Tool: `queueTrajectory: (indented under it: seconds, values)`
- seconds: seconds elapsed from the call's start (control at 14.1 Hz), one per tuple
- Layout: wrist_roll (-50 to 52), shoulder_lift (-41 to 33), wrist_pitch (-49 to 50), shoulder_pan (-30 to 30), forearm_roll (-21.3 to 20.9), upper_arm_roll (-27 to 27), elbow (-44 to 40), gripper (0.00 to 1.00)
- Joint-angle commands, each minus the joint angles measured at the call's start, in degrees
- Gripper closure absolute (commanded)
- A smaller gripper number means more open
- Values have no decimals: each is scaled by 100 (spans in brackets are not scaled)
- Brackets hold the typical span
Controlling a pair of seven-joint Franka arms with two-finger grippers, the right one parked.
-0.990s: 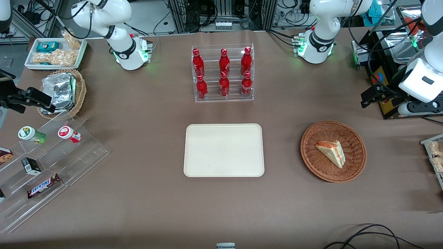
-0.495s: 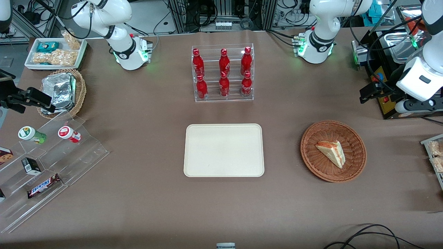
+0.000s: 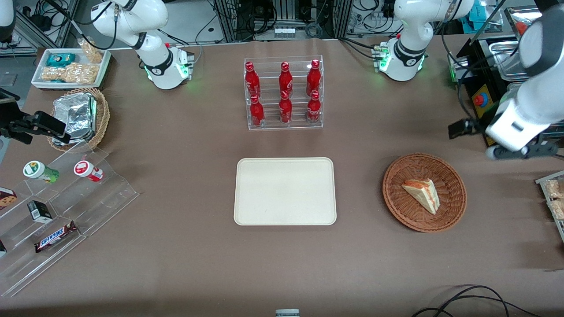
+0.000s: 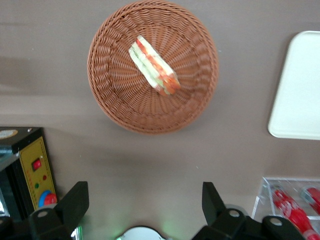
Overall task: Place sandwich from basket to tray
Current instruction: 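Lower the open left gripper onto the sandwich wedge and close it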
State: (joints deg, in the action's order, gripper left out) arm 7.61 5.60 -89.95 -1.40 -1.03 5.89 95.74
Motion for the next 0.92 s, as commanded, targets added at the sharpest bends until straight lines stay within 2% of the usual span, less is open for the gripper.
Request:
queueTrajectory:
  seconds: [0.0,0.21,0.35,0.57,0.85]
  values:
    - [30,467,-835,-88,-151,70,347,0]
    - [318,548,-2523,-123,-143,53,1479,0]
    - [1202,538,-3211,-141,-143,44,1974,0]
    - [3373,863,-3511,-106,-152,53,1949,0]
    - [4836,1320,-4108,-97,-160,44,1940,0]
